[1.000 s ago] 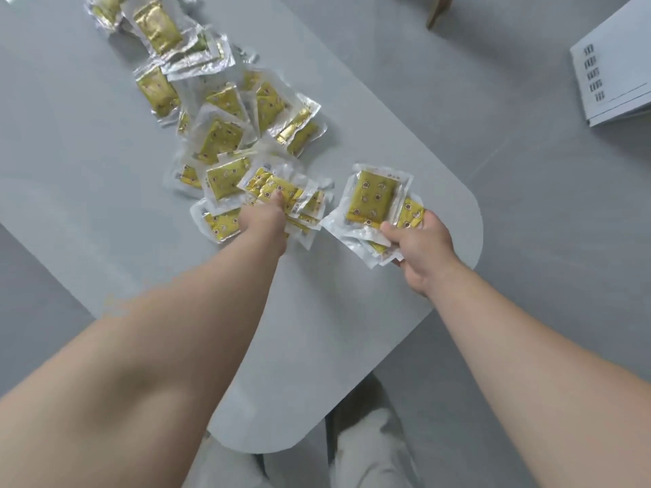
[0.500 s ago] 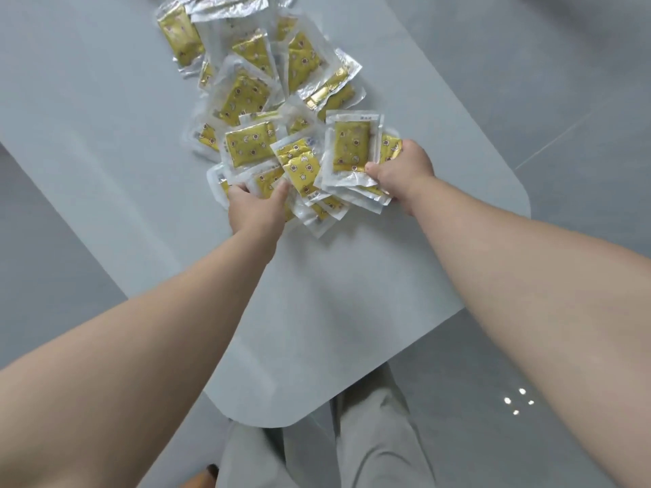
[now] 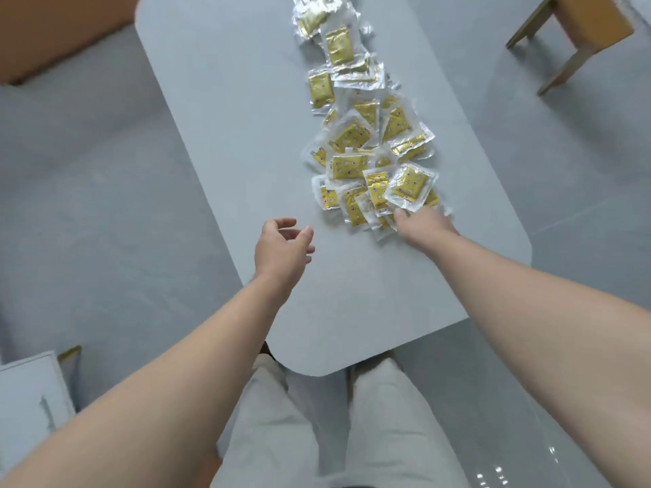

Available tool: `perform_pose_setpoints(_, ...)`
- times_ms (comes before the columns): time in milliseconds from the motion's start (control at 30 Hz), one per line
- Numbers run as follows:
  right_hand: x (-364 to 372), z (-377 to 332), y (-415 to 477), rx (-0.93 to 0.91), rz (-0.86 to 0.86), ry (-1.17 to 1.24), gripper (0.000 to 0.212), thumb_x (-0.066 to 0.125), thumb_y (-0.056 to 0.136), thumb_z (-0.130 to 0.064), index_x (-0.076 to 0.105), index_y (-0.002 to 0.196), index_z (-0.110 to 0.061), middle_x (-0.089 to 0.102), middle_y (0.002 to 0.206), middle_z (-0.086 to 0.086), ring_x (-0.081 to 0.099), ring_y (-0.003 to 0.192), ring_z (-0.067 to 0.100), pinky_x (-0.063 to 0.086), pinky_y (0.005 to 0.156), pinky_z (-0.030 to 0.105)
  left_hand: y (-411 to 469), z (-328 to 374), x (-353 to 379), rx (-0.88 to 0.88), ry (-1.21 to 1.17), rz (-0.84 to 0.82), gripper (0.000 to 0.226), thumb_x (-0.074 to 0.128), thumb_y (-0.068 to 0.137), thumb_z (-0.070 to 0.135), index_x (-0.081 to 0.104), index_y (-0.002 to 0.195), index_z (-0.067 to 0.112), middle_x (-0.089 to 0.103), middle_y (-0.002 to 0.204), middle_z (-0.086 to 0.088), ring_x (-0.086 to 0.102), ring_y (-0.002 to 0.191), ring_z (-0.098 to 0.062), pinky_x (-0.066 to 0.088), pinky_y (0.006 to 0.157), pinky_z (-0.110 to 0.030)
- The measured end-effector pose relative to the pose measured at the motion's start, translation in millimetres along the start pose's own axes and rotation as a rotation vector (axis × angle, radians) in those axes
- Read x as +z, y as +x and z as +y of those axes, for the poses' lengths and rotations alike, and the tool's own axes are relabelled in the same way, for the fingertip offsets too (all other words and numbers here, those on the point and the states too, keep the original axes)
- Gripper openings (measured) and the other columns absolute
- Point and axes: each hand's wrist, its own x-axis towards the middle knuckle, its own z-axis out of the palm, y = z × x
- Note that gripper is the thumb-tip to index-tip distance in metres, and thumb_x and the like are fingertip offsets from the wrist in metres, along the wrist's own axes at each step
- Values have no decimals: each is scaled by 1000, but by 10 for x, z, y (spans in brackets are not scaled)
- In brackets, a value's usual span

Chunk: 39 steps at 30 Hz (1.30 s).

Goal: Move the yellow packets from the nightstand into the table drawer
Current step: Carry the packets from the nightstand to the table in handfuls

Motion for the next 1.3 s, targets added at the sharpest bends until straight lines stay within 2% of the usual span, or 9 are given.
perform_pose_setpoints(67, 59, -212, -562, -97, -32, 5, 53, 30, 104, -49, 60, 125, -10, 58, 137, 19, 57, 118, 36, 45, 91, 38, -309, 55, -437, -13, -50, 0, 23, 62, 98, 20, 52, 118, 14, 63, 106, -4, 72, 79, -17, 62, 78, -37)
perform_pose_setpoints(167, 246, -566, -1413, -186, -95, 75, 59, 28, 105, -50, 63, 118, -5, 67, 123, 19, 62, 95, 31, 45, 72, 33, -663, 59, -1119, -11, -125, -13, 22, 62, 98, 19, 53, 117, 12, 63, 110, -9, 72, 77, -19, 62, 74, -36)
perform_pose_setpoints(300, 647, -1077, -2403, -305, -148, 247, 57, 33, 104, -49, 67, 105, -3, 72, 101, 15, 72, 86, 34, 49, 70, 37, -919, -96, -2053, 24, -184, -37, 23, 62, 99, 20, 53, 118, 10, 66, 111, -12, 71, 73, -20, 60, 66, -33)
perform_pose_setpoints(400, 1067, -1456, -3045, -390, -179, 305, 51, 36, 105, -47, 65, 107, -5, 67, 93, 8, 65, 72, 23, 44, 67, 32, -962, -334, -2826, 52, -235, -23, 22, 60, 100, 18, 54, 118, 8, 66, 107, -13, 70, 72, -21, 59, 65, -33)
perform_pose_setpoints(567, 2008, -2071, -3872, -465, -201, 270, 50, 38, 106, -47, 66, 106, -6, 67, 92, 7, 64, 70, 22, 46, 63, 30, -1026, -923, -4157, 62, -345, 41, 11, 59, 100, 16, 55, 109, 11, 65, 98, -8, 67, 68, -19, 56, 62, -30)
perform_pose_setpoints(767, 3427, -3020, -4927, -553, -305, 55, 47, 37, 105, -46, 66, 105, -9, 71, 101, 9, 67, 73, 22, 49, 68, 31, -1303, -2026, -5833, -25, -532, 247, 3, 59, 100, 14, 56, 102, 13, 64, 97, -9, 65, 68, -19, 55, 59, -28)
perform_pose_setpoints(1000, 4882, -3924, -5708, -673, -446, -253, 43, 37, 105, -46, 64, 105, -12, 70, 103, 7, 68, 78, 21, 51, 73, 34, -1447, -3197, -7119, -166, -814, 508, 16, 59, 97, 10, 57, 112, 6, 64, 98, -10, 65, 68, -20, 54, 61, -30)
perform_pose_setpoints(1200, 6106, -4765, -6218, -717, -553, -430, 41, 40, 105, -40, 63, 110, -7, 66, 96, 8, 62, 74, 24, 47, 66, 32, -1238, -4025, -8278, -290, -934, 672, 7, 61, 96, 10, 57, 101, 10, 63, 96, -12, 64, 64, -21, 52, 53, -28)
perform_pose_setpoints(1300, 6802, -5324, -6366, -733, -602, -513, 40, 41, 104, -38, 62, 113, -5, 64, 93, 8, 60, 73, 24, 46, 63, 30, -985, -4380, -8945, -344, -1029, 757, 4, 59, 98, 9, 56, 101, 9, 62, 91, -10, 63, 65, -21, 52, 58, -30)
